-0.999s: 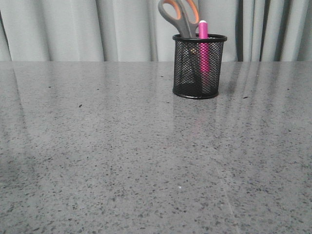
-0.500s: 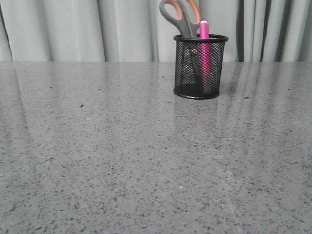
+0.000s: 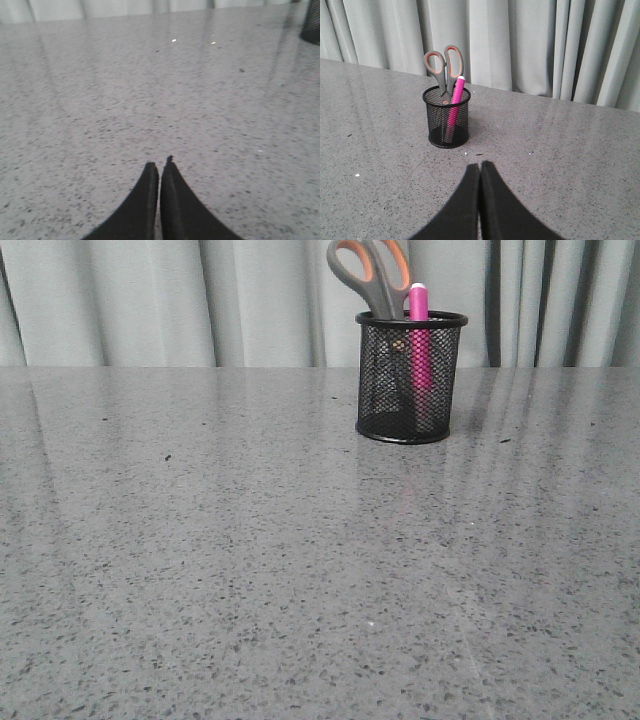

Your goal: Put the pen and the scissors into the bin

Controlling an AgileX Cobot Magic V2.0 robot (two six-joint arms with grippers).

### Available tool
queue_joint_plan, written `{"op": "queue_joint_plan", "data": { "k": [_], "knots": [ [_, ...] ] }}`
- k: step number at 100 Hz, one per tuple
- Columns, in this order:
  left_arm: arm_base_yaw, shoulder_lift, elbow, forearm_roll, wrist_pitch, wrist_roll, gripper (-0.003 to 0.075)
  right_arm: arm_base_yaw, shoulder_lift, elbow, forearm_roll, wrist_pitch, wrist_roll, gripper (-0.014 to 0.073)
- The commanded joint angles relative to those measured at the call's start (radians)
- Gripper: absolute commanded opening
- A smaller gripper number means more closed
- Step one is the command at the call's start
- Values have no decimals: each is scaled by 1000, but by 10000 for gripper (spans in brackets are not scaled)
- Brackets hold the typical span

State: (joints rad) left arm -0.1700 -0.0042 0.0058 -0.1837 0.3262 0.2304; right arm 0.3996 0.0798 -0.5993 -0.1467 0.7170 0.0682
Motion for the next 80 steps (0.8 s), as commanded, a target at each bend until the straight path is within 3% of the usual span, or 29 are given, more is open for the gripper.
{"op": "queue_joint_plan", "data": {
  "k": [1, 80],
  "knots": [
    [25, -30, 22, -5, -55, -7, -20, -5, 13, -23, -9, -75, -7, -73],
    [42, -30, 22, -5, -55, -7, -20, -5, 13, -20, -9, -77, -7, -73]
  ]
}}
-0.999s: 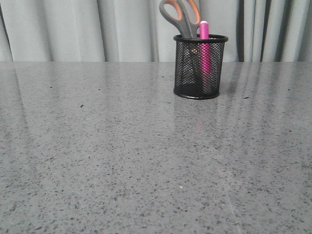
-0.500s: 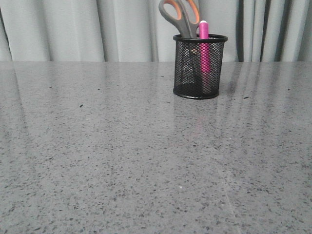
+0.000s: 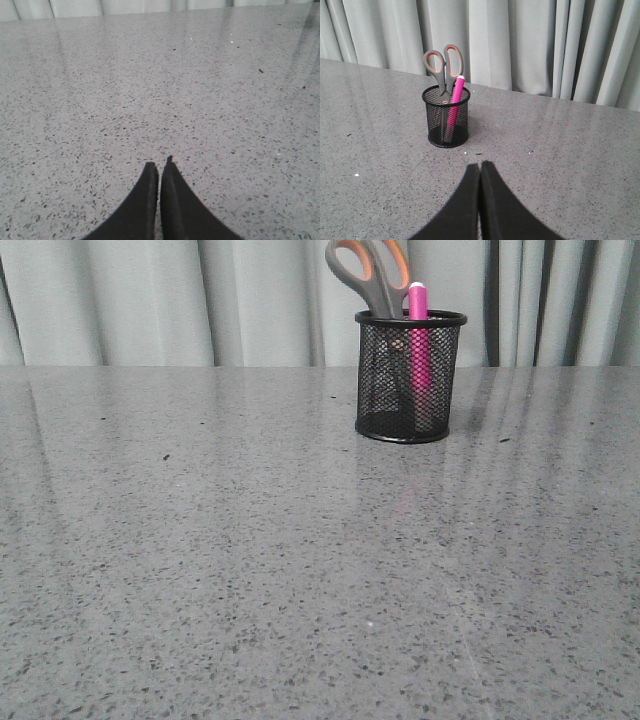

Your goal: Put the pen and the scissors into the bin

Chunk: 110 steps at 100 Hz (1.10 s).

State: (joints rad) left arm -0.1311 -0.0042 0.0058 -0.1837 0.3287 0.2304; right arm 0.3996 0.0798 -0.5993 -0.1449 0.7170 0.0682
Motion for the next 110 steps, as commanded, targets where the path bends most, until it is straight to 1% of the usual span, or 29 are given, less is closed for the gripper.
{"op": "queue_joint_plan", "data": {
  "k": [1, 12, 17, 22, 28, 35, 41, 51, 56, 60, 65, 66, 70, 83, 90, 102, 105, 110],
  "knots": [
    [3, -30, 22, -5, -58, -7, -20, -5, 13, -18, -11, -77, -7, -73],
    [3, -30, 22, -5, -58, -7, -20, -9, 13, 5, -11, -82, -7, -73],
    [3, -30, 22, -5, -58, -7, -20, -23, 13, 35, -66, -103, -7, -73],
    [3, -30, 22, -5, -58, -7, -20, -44, 13, 70, -127, -162, -7, -73],
    [3, -30, 22, -5, -58, -7, -20, -81, 13, 124, -173, -277, -7, -73],
    [3, -30, 22, -5, -58, -7, -20, -143, 13, 207, -176, -407, -7, -73],
    [3, -30, 22, -5, -58, -7, -20, -205, 13, 294, -152, -522, -7, -73],
    [3, -30, 22, -5, -58, -7, -20, -301, 13, 449, -85, -780, -7, -73],
    [3, -30, 22, -5, -58, -7, -20, -340, 13, 522, -75, -894, -7, -73],
    [3, -30, 22, -5, -58, -7, -20, -364, 11, 577, -75, -963, -7, -73],
    [3, -30, 22, -5, -58, -7, -20, -382, -3, 627, -75, -997, -7, -73],
    [3, -30, 22, -5, -58, -7, -20, -384, -6, 629, -75, -990, -7, -73],
    [3, -30, 22, -5, -58, -7, -20, -386, -27, 619, -78, -878, -7, -73],
    [3, -30, 22, -5, -59, -7, -20, -386, -82, 625, -74, -731, -7, -73],
    [3, -30, 22, -5, -59, -7, -20, -386, -116, 625, -74, -624, -7, -73],
    [3, -30, 22, -5, -59, -7, -20, -386, -114, 625, -74, -432, -7, -73],
    [3, -30, 22, -5, -59, -7, -20, -386, -114, 625, -72, -405, -7, -73],
    [3, -30, 22, -5, -59, -7, -20, -386, -114, 625, -72, -418, -7, -73]
  ]
}}
